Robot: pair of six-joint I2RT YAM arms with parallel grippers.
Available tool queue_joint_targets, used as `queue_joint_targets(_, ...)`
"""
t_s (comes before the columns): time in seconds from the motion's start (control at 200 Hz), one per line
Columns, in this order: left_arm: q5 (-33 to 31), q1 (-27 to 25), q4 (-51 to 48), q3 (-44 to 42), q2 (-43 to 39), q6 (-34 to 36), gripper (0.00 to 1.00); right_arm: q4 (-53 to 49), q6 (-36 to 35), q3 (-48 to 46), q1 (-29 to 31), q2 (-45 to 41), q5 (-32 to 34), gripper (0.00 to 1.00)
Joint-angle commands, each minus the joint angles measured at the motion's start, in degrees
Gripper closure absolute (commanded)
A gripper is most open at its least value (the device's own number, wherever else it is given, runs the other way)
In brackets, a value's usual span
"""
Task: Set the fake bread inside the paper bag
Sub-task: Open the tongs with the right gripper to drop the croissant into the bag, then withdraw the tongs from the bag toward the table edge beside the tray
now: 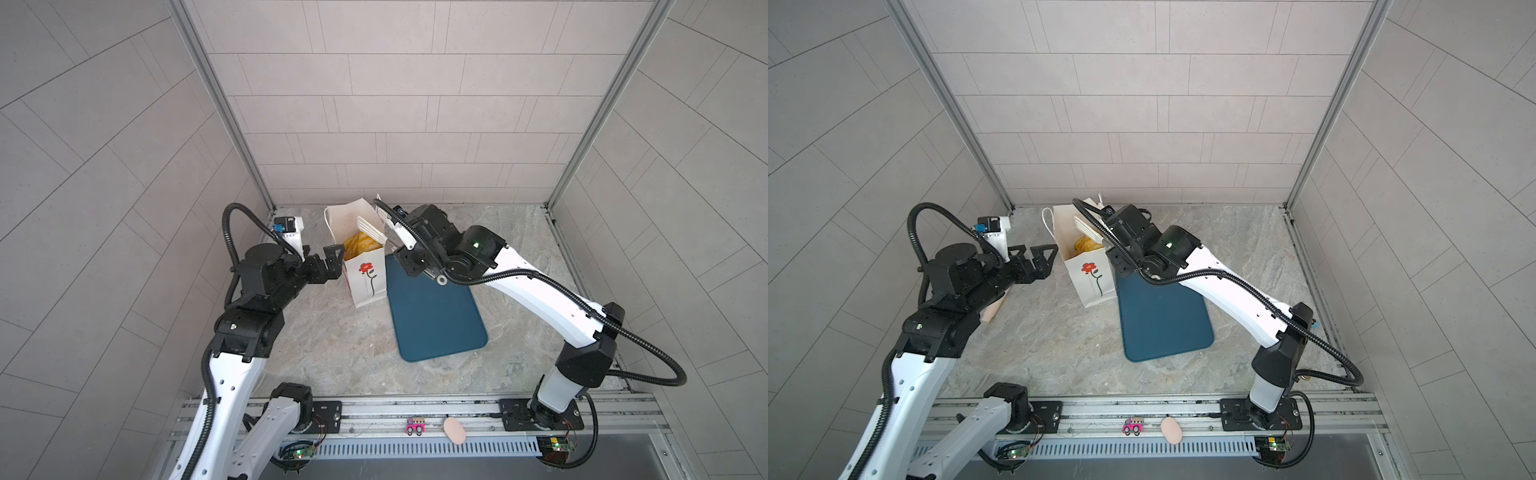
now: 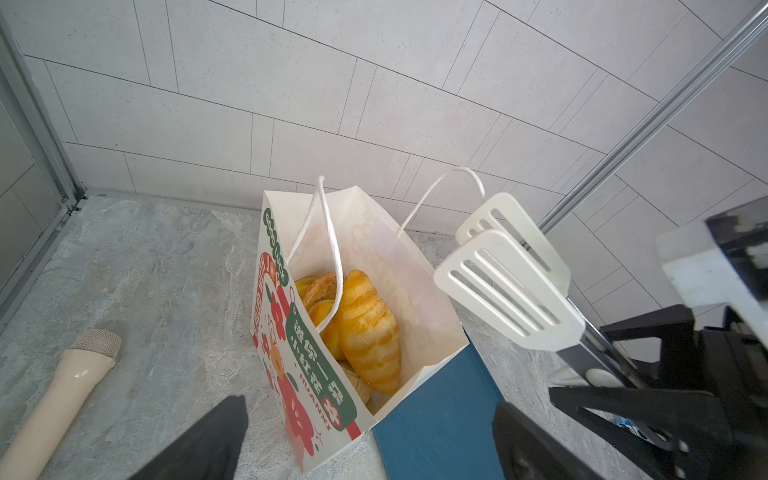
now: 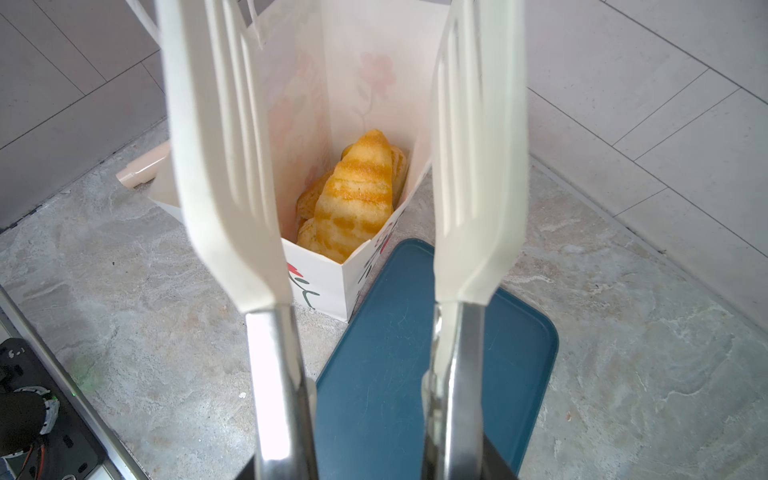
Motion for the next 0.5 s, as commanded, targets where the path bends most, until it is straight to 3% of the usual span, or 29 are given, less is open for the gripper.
queue_joint_targets(0.0,-0.36,0.36,0.41,-0.57,-0.79,-0.5,0.0,2.79,-0.84,-2.32,-0.45,-4.58,2.27,0.48)
queue_joint_targets(0.21,-1.03,0.36,0.39,-0.85,-0.83,-0.79,0.0,4.96,-2.12,-9.49,-2.0,-10.86,4.36,0.48)
queue_joint_targets(0.495,-0.89,0.38,1.82,-1.19,-0.81,-1.7,0.0,7.6,-0.27,-19.53,-9.46,-18.63,4.29,0.48)
